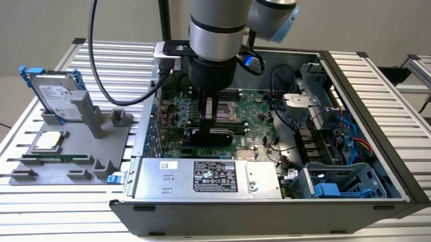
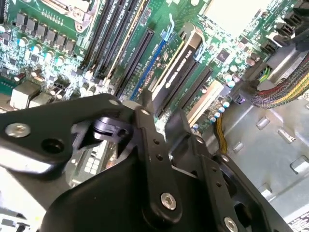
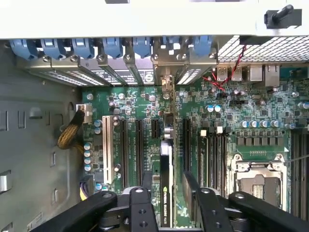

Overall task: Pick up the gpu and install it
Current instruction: 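Press down on the gpu until it lock into place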

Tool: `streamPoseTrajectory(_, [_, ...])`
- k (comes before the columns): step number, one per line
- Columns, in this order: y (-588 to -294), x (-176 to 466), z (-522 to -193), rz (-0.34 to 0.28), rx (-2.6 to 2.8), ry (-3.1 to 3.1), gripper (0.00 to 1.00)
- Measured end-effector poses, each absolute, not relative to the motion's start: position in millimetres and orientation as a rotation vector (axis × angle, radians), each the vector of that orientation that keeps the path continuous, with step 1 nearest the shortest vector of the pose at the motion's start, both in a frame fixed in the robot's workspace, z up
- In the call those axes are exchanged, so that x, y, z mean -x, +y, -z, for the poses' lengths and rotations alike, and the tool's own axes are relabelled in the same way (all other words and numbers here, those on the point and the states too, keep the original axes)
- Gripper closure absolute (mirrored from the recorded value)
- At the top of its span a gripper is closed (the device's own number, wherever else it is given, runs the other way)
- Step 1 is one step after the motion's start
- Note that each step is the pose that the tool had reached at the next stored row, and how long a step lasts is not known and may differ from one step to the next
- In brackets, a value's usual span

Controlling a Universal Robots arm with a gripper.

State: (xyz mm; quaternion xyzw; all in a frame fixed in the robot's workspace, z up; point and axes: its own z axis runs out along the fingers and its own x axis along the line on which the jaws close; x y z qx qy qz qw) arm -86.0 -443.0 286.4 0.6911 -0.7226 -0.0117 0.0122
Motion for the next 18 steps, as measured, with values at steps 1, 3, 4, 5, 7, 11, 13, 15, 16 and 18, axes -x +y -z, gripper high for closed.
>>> streamPoseTrajectory(1, [-443.0, 86.0, -286.4, 0.036, -2.154, -2.253, 1.00])
streamPoseTrajectory(3, [-443.0, 86.0, -286.4, 0.036, -2.154, -2.252, 1.00])
streamPoseTrajectory(4, [-442.9, 86.0, -286.4, 0.036, -2.154, -2.252, 1.00])
streamPoseTrajectory(5, [-442.9, 86.0, -286.4, 0.035, -2.154, -2.252, 1.00])
streamPoseTrajectory(7, [-443.0, 86.0, -286.4, 0.035, -2.154, -2.252, 1.00])
streamPoseTrajectory(11, [-442.9, 86.0, -286.4, 0.034, -2.154, -2.252, 1.00])
streamPoseTrajectory(13, [-442.9, 86.0, -286.4, 0.033, -2.153, -2.251, 1.00])
streamPoseTrajectory(15, [-442.9, 86.0, -286.4, 0.032, -2.153, -2.251, 1.00])
streamPoseTrajectory(16, [-442.9, 86.0, -286.4, 0.032, -2.153, -2.251, 1.00])
streamPoseTrajectory(18, [-442.9, 86.1, -286.4, 0.032, -2.152, -2.251, 1.00])
